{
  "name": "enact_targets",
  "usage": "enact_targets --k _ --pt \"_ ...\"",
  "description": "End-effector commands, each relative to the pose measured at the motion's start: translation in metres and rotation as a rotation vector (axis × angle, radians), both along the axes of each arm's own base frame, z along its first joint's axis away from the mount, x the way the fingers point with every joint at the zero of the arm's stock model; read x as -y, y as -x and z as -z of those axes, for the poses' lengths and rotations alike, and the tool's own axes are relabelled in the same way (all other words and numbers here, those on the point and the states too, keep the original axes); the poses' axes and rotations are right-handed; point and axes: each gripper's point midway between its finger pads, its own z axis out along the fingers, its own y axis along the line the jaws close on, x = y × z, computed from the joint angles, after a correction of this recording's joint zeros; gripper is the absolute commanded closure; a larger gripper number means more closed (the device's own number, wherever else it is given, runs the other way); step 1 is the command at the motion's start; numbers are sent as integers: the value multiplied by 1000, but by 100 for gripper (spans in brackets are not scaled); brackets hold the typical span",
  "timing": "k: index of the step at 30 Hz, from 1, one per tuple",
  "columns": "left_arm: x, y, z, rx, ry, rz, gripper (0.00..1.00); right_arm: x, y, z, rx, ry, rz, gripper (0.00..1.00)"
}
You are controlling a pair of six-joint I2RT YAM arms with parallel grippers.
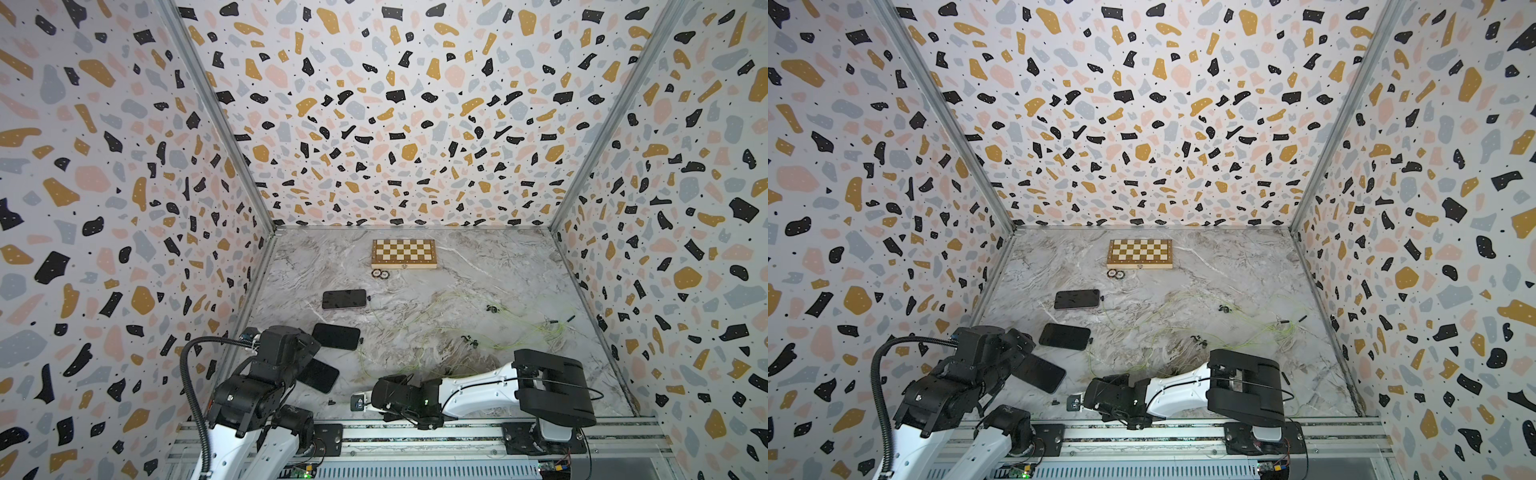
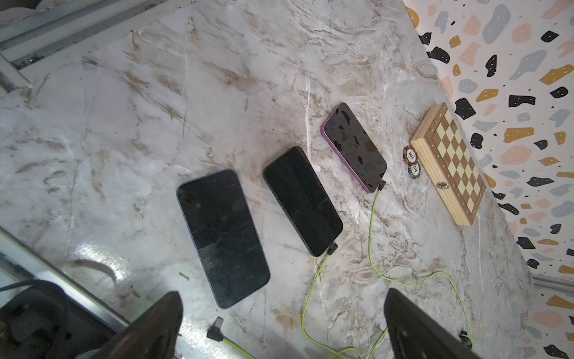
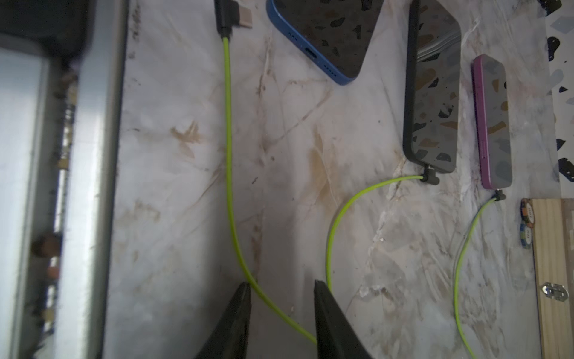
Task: Plug wired earphones into phones
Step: Pick up the wired earphone from the center of the board.
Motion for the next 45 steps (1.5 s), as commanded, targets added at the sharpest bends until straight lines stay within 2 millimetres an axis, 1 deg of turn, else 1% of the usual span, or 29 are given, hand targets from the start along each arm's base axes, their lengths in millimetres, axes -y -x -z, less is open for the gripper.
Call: enact_targets --k 1,8,11,17,23,27,28,31,37,41,45 --pt "-6 6 2 -6 -15 -25 0 18 -4 22 41 142 -2 71" --pt "-4 6 7 -13 3 -30 0 28 -8 29 96 224 12 72" --pt "-6 6 6 -13 -8 -37 0 32 -12 32 119 263 20 73" --pt "-9 9 2 -9 -14 -44 0 38 -17 39 164 345 25 79" --pt "-2 8 6 -3 24 -27 0 37 -15 42 159 359 17 85" --pt "-2 9 6 -7 20 -26 0 33 -13 40 169 355 3 98" --pt "-3 10 5 -7 17 -27 0 32 -13 38 171 347 0 100" --pt "-4 12 4 -9 13 -29 0 28 -12 29 172 309 3 100" --pt "-6 14 -4 13 7 -22 0 24 -8 -1 97 154 37 100" --pt "-3 10 -9 39 0 14 1 29 -16 -19 7 38 99 100" --pt "2 3 -18 83 -12 61 1 33 -21 -40 -79 -87 131 100"
